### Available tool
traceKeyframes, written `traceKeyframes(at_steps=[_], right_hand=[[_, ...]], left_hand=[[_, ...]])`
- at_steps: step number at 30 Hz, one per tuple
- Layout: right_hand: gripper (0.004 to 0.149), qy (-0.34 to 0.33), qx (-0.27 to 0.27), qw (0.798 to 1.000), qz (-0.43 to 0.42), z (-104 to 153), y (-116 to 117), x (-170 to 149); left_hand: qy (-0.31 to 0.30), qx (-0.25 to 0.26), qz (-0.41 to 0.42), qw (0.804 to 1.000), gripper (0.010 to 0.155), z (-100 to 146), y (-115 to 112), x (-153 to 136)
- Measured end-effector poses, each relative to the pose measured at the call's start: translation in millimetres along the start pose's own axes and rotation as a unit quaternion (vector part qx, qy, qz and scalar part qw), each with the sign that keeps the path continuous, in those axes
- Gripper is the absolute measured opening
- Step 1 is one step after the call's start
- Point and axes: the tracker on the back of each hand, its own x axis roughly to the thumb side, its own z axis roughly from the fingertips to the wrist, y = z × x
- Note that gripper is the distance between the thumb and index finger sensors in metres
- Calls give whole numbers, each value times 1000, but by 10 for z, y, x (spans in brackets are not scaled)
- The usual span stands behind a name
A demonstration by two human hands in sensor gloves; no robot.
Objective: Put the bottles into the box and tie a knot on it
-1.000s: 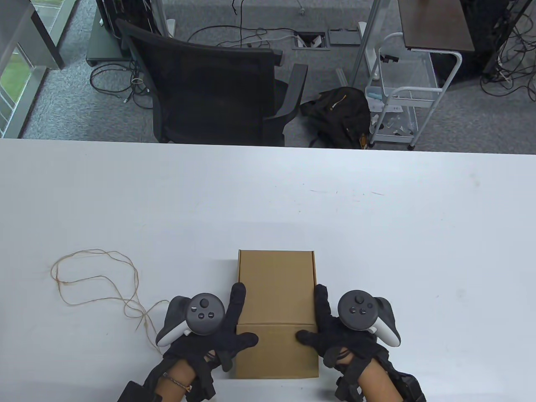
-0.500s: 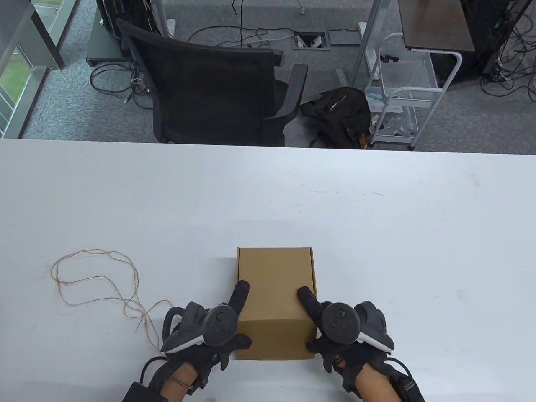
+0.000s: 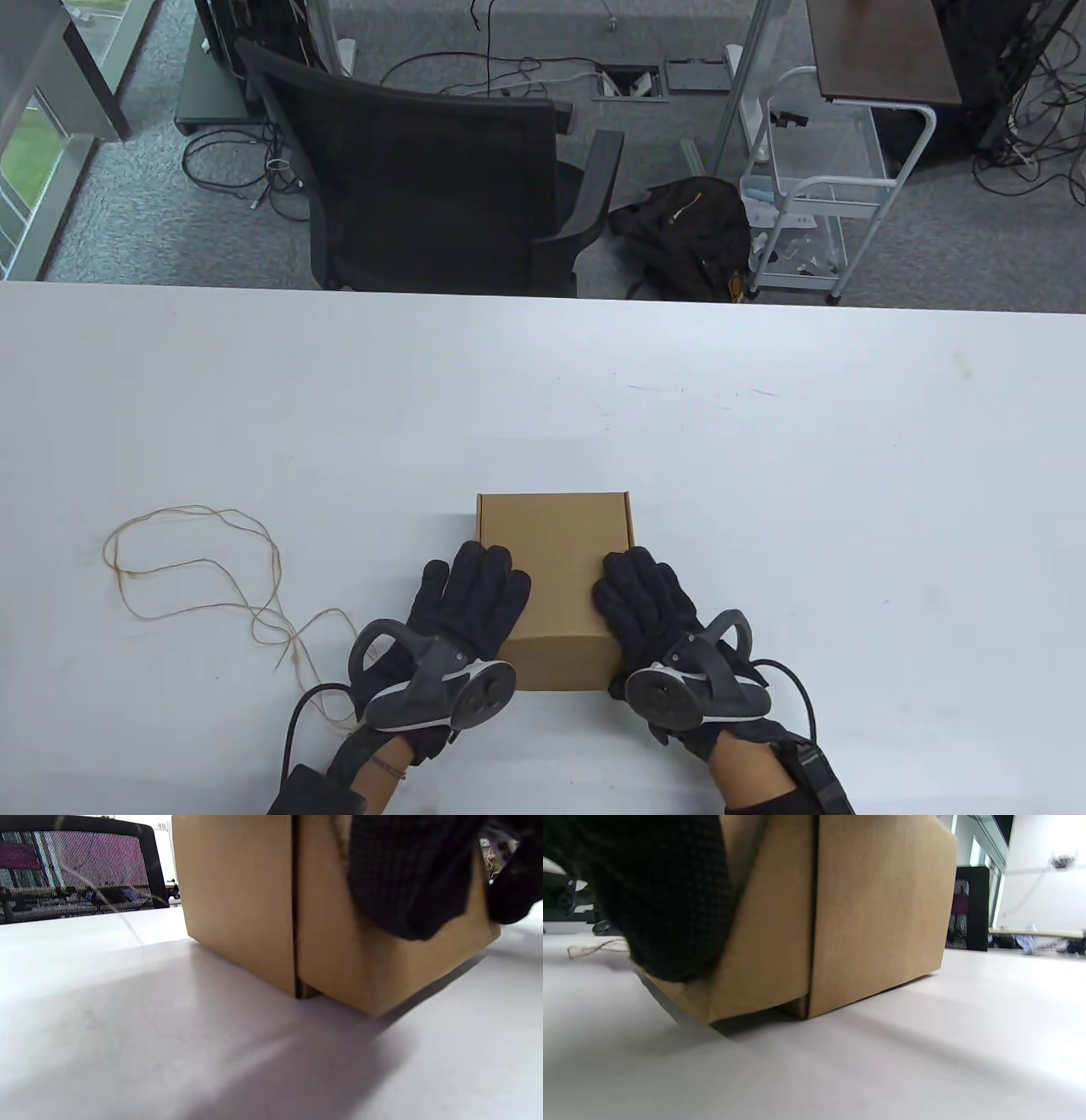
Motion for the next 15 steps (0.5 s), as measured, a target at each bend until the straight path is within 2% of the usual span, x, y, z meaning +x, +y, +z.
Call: traceKeyframes(at_steps=[3, 9, 15], right_hand=[[116, -9, -13, 1000, 25, -1, 4, 37], [110, -3, -52, 996, 67, 1, 12, 69], [105, -10, -107, 986, 125, 13, 19, 115]], left_hand=[[-12, -2, -51, 999, 127, -11, -6, 23], [-16, 67, -111, 991, 121, 6, -56, 54], [-16, 95, -144, 985, 117, 10, -71, 62]])
